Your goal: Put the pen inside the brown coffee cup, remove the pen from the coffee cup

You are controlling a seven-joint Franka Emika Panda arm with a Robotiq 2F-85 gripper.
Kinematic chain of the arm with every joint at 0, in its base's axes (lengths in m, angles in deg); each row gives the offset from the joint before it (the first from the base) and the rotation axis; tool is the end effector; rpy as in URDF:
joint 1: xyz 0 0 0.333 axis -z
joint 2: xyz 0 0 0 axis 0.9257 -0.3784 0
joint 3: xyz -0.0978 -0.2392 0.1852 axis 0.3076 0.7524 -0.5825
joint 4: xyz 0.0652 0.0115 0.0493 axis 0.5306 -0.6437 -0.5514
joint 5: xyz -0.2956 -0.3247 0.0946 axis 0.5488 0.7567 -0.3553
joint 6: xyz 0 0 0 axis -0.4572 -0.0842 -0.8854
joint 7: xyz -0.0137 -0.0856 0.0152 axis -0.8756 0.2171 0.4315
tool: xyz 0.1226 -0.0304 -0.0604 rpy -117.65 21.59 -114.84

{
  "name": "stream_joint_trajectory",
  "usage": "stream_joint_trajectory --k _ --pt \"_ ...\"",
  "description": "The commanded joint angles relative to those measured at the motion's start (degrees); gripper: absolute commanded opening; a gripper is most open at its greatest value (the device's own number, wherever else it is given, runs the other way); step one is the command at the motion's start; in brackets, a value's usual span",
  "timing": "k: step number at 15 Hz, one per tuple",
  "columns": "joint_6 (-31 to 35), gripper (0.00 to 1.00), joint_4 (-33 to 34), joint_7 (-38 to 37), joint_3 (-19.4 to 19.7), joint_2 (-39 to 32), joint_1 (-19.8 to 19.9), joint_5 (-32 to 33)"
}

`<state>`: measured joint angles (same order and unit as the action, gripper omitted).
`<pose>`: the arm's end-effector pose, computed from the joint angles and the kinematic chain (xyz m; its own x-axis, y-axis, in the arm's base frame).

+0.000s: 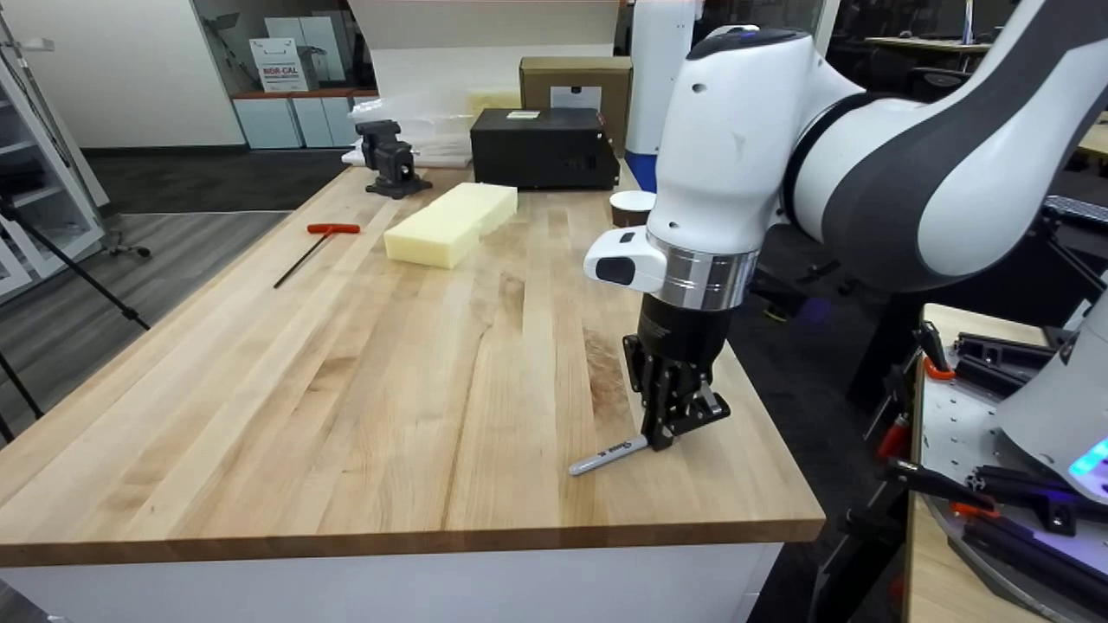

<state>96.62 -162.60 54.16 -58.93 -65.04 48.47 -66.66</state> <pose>0.4058 0.3030 0.1398 0.5042 0.8595 0.0843 0.8614 -0.5075 0.0225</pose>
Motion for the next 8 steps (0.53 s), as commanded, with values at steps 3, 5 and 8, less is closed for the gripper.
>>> stream_joint_trajectory --k 3,5,8 --pt "-5.5 0.04 2.7 0.3 -1.1 2.1 1.6 1.1" --pt "-8.4 0.04 4.4 1.5 -0.9 3.0 2.3 0.7" --pt "-12.9 0.04 7.3 3.6 -0.3 5.0 3.8 0.1"
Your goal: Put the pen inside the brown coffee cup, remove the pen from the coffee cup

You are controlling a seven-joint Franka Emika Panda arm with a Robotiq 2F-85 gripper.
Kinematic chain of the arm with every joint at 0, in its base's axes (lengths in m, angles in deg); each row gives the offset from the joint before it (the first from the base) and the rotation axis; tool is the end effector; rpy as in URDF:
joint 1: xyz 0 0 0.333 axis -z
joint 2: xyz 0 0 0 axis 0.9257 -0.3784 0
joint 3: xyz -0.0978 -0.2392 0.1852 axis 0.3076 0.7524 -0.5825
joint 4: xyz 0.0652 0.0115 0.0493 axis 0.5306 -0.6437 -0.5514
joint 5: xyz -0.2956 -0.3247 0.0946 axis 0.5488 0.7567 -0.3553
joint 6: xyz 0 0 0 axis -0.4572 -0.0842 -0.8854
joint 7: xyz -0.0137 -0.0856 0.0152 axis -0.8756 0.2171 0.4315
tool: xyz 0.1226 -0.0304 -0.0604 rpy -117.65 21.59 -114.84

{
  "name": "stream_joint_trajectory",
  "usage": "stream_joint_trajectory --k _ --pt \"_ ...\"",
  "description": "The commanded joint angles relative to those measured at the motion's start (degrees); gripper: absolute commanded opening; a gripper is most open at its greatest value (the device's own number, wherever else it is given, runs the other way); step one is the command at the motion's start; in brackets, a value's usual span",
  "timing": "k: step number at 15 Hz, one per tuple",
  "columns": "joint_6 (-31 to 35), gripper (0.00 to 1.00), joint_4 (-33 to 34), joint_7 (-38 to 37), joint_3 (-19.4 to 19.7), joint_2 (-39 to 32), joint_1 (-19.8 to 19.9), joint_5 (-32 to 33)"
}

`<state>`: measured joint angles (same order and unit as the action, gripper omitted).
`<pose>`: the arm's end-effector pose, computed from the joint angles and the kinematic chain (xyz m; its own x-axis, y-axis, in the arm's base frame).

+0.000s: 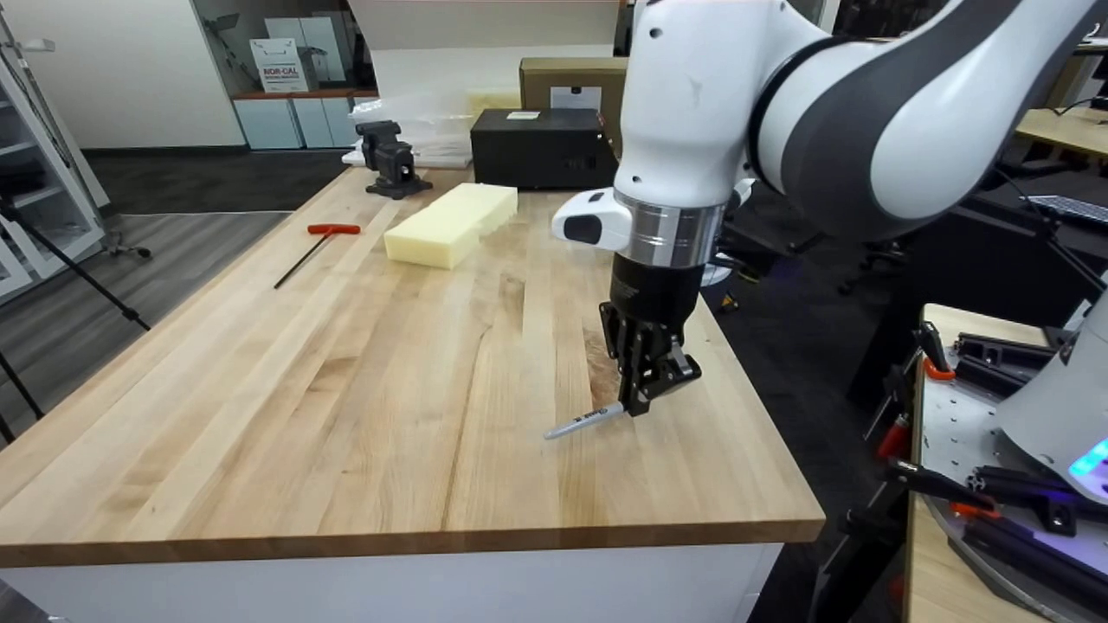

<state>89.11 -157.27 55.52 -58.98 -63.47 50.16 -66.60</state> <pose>0.4432 0.3049 0.1766 0.5116 0.8567 0.0652 0.8567 -0.5145 0.0374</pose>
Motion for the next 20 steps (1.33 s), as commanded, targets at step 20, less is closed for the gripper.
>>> stream_joint_trajectory --k 20 --pt "-21.9 0.04 8.8 6.0 11.9 16.7 11.9 9.2"
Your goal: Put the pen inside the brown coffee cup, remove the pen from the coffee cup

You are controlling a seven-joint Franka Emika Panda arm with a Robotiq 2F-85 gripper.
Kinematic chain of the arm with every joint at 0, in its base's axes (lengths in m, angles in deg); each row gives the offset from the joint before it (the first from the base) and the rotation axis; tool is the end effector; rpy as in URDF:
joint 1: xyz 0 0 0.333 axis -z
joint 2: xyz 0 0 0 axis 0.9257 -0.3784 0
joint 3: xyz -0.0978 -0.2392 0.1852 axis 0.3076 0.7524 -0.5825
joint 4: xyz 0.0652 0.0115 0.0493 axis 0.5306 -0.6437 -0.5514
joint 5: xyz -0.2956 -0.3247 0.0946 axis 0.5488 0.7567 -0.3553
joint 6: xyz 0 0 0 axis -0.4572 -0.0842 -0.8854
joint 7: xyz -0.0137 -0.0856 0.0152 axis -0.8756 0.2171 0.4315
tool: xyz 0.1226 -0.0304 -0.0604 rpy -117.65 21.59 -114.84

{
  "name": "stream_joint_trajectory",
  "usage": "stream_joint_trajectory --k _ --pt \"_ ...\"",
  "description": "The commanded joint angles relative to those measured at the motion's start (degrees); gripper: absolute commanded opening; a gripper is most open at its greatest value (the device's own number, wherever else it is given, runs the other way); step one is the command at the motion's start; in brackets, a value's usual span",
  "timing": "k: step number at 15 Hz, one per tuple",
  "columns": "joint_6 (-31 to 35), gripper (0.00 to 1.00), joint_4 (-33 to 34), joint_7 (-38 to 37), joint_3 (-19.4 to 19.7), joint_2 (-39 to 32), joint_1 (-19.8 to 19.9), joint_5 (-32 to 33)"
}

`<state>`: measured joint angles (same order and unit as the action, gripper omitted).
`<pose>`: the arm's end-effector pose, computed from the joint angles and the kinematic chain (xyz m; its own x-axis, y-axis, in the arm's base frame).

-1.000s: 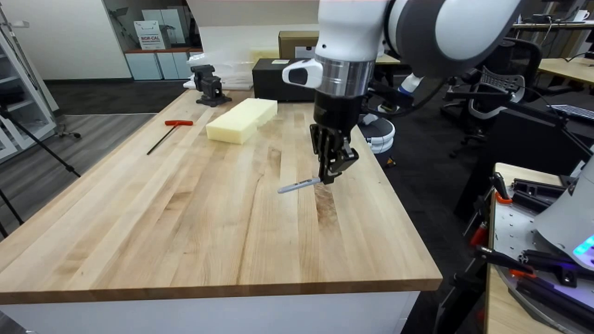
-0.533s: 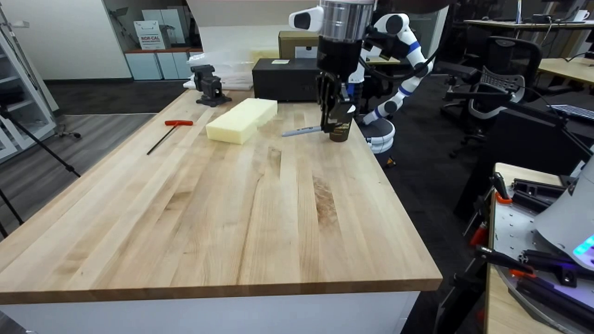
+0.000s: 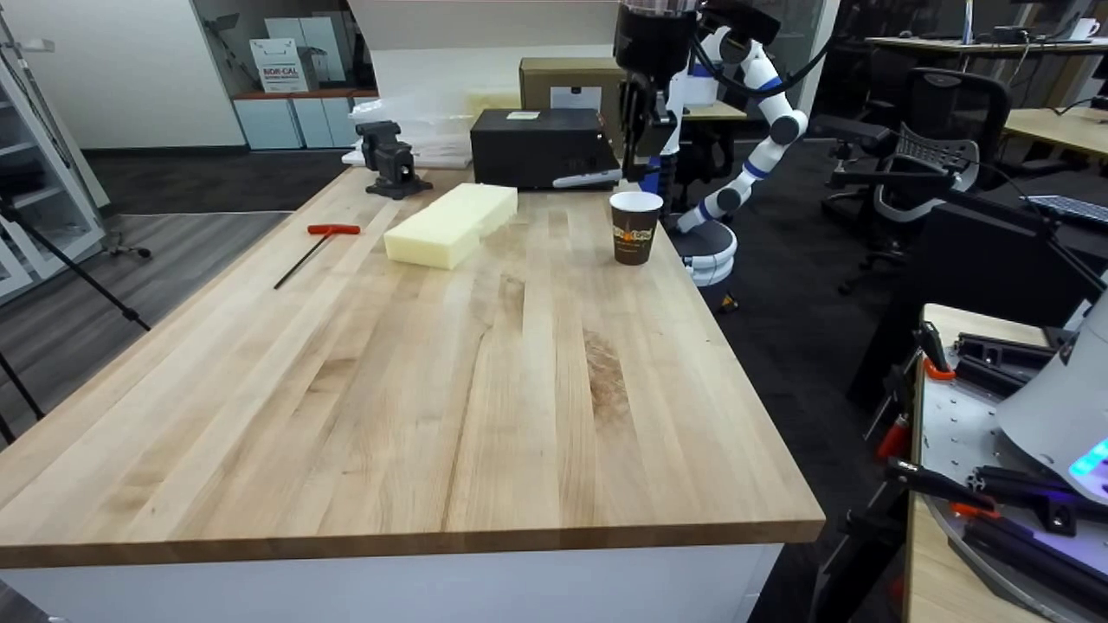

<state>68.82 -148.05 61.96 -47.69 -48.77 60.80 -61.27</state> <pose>0.5608 0.1089 0.3567 0.6971 0.7165 0.0275 0.6974 -0.6864 0.2062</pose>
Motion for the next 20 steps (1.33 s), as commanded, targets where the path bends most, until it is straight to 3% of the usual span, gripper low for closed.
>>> stream_joint_trajectory --k 1,20 --pt "-1.4 0.04 -0.6 -0.8 0.9 2.0 1.7 5.3" --pt "-4.4 0.04 -2.5 -8.4 6.0 -2.3 8.2 26.8"
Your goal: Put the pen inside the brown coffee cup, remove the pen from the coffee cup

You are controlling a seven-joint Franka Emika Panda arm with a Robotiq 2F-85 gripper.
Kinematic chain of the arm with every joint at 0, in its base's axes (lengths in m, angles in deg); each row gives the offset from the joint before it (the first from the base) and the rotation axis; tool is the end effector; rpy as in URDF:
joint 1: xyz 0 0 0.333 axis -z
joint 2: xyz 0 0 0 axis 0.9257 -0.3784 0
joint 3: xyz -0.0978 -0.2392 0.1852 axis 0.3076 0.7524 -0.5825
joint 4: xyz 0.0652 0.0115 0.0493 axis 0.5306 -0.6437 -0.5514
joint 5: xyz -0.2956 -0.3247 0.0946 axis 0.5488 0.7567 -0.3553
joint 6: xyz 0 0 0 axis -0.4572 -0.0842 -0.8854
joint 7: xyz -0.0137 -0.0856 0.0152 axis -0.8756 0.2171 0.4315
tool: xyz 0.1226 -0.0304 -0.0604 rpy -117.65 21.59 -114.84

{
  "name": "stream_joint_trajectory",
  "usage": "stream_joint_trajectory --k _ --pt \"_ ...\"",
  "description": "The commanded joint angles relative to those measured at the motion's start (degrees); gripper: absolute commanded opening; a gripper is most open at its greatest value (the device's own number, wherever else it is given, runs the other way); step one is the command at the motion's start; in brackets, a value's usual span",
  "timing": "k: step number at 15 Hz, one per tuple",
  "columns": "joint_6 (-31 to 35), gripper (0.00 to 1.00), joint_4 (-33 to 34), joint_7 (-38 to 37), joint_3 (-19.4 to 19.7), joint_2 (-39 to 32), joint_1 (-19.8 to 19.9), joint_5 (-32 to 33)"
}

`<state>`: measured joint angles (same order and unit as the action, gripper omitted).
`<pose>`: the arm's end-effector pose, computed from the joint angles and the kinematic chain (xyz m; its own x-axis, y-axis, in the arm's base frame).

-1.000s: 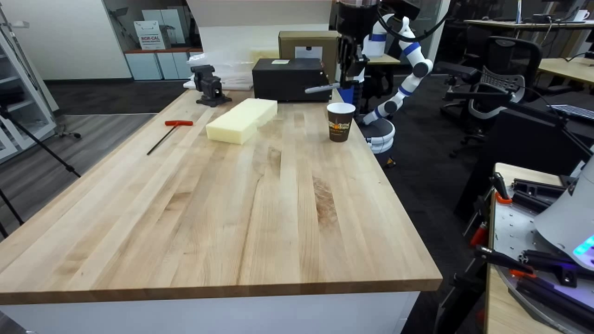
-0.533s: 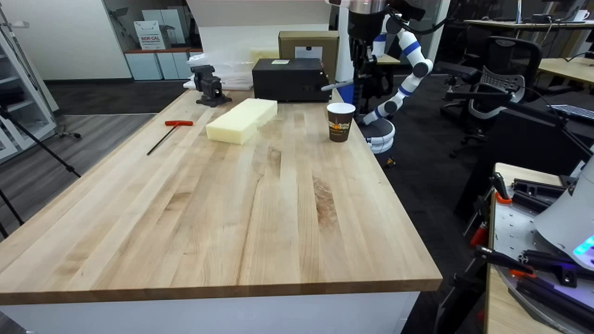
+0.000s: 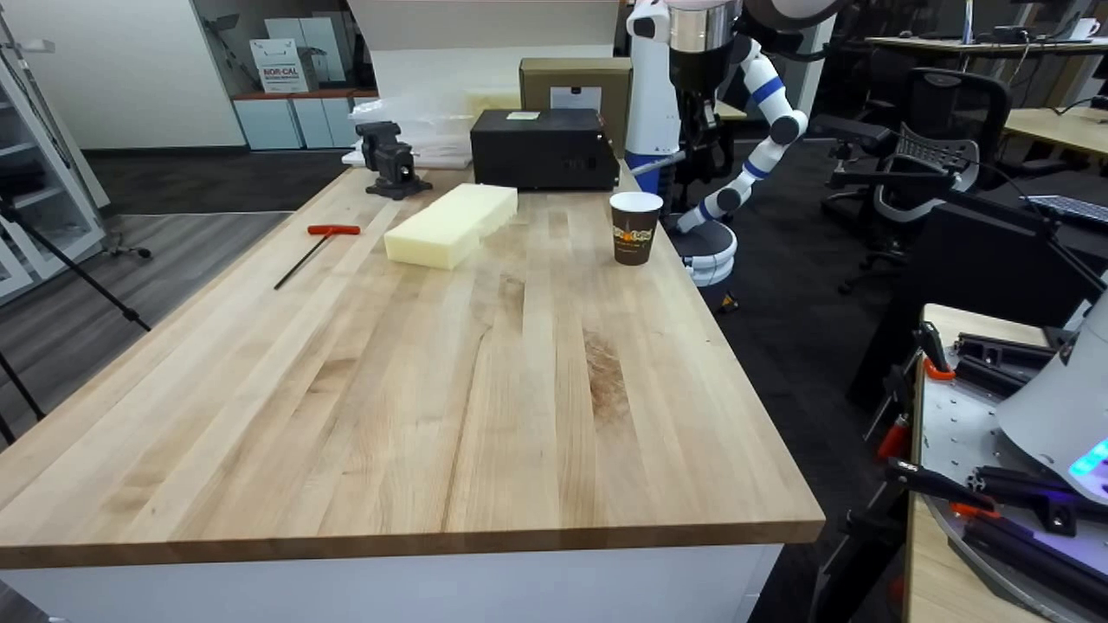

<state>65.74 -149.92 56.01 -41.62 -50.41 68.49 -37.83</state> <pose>0.5579 -0.0501 0.3262 0.7704 0.5949 -0.2291 0.6318 -0.6646 0.3990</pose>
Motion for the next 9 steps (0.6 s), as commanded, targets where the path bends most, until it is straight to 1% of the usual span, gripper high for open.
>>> stream_joint_trajectory --k 1,5,9 --pt "-1.4 0.04 -0.8 -2.7 0.0 -1.3 0.5 4.0" --pt "-1.3 0.04 -0.7 -3.3 -0.1 -3.8 0.1 5.7" --pt "-0.8 0.04 0.1 -3.5 -0.7 -6.2 -0.4 5.7"
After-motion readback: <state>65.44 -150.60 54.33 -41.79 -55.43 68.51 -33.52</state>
